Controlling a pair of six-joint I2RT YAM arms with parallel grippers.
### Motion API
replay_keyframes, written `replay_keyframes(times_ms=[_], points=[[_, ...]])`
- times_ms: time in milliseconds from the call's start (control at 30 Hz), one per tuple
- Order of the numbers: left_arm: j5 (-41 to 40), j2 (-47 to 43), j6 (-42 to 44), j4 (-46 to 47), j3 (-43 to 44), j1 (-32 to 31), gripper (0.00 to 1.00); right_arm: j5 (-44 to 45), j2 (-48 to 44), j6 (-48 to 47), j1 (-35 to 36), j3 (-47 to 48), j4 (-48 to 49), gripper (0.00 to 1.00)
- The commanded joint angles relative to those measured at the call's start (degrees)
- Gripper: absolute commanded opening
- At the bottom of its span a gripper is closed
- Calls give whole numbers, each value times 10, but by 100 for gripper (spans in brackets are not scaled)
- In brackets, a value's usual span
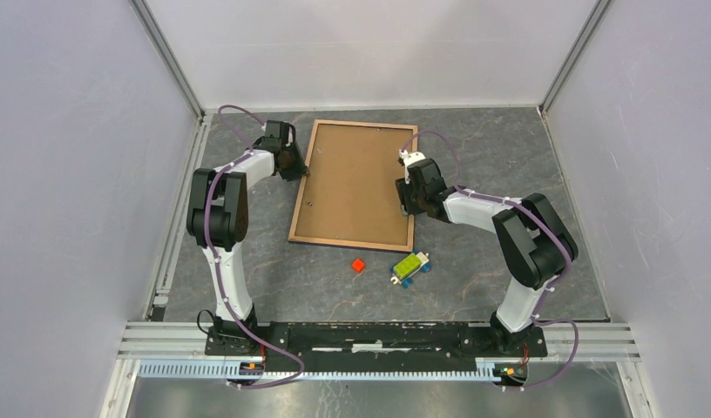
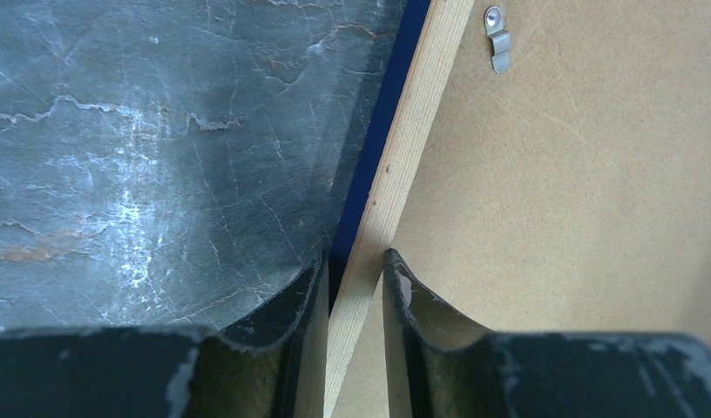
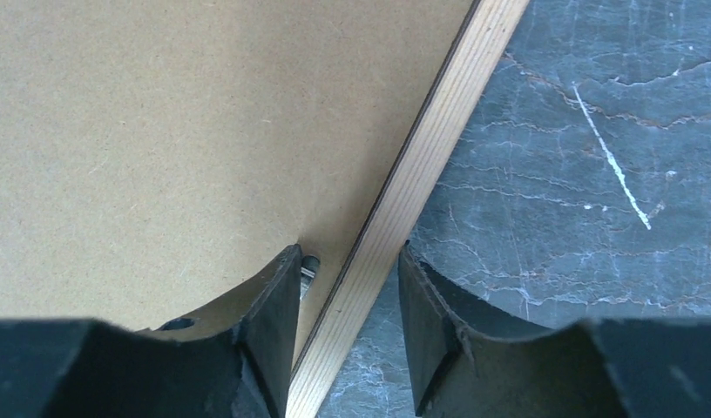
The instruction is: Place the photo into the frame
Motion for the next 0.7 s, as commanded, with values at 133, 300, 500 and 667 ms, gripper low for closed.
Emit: replay_keyframes(times_ms=[133,300,500,667], points=[[2,25,-33,7,12,3,2,-20,13,0,8,17,-40,42],[1,25,-33,8,14,3,2,-15,19,-8,13,38,-74,47],[6,27,-34,7,16,3,2,-13,13,-7,17,33,-79,53],[7,28,-34,7,16,4,2,-5,21,-7,19,20,-86,48]])
